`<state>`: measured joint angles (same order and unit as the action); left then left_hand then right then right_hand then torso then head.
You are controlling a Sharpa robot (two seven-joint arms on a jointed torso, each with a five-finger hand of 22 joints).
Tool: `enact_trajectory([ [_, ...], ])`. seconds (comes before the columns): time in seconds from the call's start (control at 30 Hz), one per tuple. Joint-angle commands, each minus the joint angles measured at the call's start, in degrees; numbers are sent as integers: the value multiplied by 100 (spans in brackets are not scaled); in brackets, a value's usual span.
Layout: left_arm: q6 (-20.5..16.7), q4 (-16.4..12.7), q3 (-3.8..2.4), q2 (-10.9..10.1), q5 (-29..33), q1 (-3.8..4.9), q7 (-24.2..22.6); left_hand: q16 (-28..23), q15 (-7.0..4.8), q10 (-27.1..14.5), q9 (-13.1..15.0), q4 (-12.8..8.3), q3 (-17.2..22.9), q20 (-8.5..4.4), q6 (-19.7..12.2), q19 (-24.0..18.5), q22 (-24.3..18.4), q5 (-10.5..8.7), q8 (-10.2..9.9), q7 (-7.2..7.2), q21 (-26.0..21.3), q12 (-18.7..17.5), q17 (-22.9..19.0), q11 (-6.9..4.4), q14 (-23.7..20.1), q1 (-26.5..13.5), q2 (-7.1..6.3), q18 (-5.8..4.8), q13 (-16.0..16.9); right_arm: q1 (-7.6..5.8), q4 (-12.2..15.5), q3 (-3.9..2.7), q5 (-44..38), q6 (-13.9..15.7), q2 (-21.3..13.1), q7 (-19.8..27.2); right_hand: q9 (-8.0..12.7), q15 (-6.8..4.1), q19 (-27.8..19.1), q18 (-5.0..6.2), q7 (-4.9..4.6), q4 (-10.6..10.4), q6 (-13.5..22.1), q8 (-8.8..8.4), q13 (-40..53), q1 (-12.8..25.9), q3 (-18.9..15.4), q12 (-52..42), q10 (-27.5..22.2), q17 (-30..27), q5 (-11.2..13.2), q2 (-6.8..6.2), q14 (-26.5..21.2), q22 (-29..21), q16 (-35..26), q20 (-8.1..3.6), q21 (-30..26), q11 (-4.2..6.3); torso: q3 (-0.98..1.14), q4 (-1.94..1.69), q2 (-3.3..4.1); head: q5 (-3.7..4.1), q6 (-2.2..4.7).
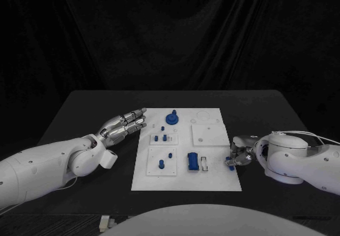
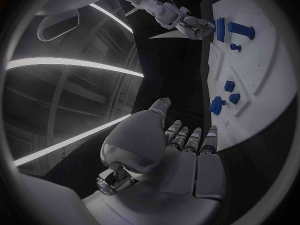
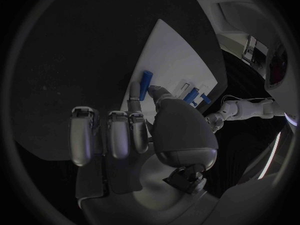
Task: Assemble the parts on the task board
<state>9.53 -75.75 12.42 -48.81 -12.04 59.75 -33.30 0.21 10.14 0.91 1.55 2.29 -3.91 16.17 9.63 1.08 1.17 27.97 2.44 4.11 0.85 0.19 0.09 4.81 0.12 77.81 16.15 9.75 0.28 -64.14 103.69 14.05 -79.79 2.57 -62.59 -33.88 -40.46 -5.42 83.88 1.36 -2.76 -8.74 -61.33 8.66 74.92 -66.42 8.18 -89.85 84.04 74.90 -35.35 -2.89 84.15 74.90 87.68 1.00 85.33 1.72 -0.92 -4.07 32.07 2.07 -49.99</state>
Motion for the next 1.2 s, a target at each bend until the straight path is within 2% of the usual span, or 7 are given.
enact_trajectory([
  [0.03,63,-16,-6,2,11,-10,-47,-13,26,-4,5,-12,16,44,18,14,5,33,26,8,24,12,-5,41,-6,68,3,42,7,46,-9,19,-8,104,16,93,274,42,370,-6,-6,137,27,-35,1508,-160,205,-15,596,757,-514,0,449,1339,-4,40,-10,-45,-2,-1,1,-4,-1],
  [0.13,65,-18,-6,3,11,-12,-43,-13,26,-4,5,-12,16,44,18,14,5,33,26,8,24,12,-5,41,-6,68,3,42,7,51,-6,19,-8,137,29,146,293,49,367,-5,-28,269,55,-45,1508,-249,392,-15,596,750,-976,-17,447,1338,-6,42,-15,-60,1,-3,1,-6,-1],
  [0.2,64,-19,-6,4,11,-13,-42,-14,28,-4,4,-22,24,45,11,14,5,36,24,4,24,12,-5,50,-6,75,3,42,7,52,-6,19,-8,155,37,175,300,70,364,-4,-52,347,98,-52,1508,-251,517,-15,596,747,-1113,-34,446,1336,-7,56,-21,-81,1,-2,-1,-13,-1],
  [0.4,63,-20,-6,4,11,-15,-36,-14,30,-2,2,-30,32,45,-2,14,5,38,21,-4,25,13,-5,61,-6,81,4,41,7,55,7,19,-8,316,55,275,310,123,357,-1,-117,489,255,-85,1508,-219,785,-15,596,719,-953,-82,440,1331,-16,101,-34,-128,1,-4,0,-32,-1],
  [0.43,63,-20,-6,4,11,-16,-34,-14,30,-2,2,-30,32,45,-2,14,5,38,21,-4,25,13,-5,61,-6,81,4,41,7,56,12,19,1,347,60,293,309,139,354,0,-132,507,297,-90,1508,-180,816,-15,596,716,-765,-90,440,1329,-17,116,-38,-143,0,-3,1,-31,-1],
  [0.67,73,-18,-6,8,11,-21,-22,-14,32,-1,1,-38,39,46,-12,13,3,40,17,-11,23,13,-5,73,-6,85,4,41,8,56,14,18,258,434,113,367,364,196,336,9,-212,574,517,-170,1508,-74,918,-15,596,682,-409,-112,432,1317,-28,169,-72,-212,-3,-10,0,-25,-1],
  [1.2,72,-25,-6,-4,11,-33,-1,-13,35,4,0,-46,48,47,-18,14,4,42,15,-21,25,15,-4,90,-6,89,5,40,10,52,100,15,2129,934,174,535,365,206,348,4,-197,582,415,-100,1508,-11,960,-15,596,723,-350,-67,441,1325,-13,189,-49,-211,4,-7,4,-90,-1],
])
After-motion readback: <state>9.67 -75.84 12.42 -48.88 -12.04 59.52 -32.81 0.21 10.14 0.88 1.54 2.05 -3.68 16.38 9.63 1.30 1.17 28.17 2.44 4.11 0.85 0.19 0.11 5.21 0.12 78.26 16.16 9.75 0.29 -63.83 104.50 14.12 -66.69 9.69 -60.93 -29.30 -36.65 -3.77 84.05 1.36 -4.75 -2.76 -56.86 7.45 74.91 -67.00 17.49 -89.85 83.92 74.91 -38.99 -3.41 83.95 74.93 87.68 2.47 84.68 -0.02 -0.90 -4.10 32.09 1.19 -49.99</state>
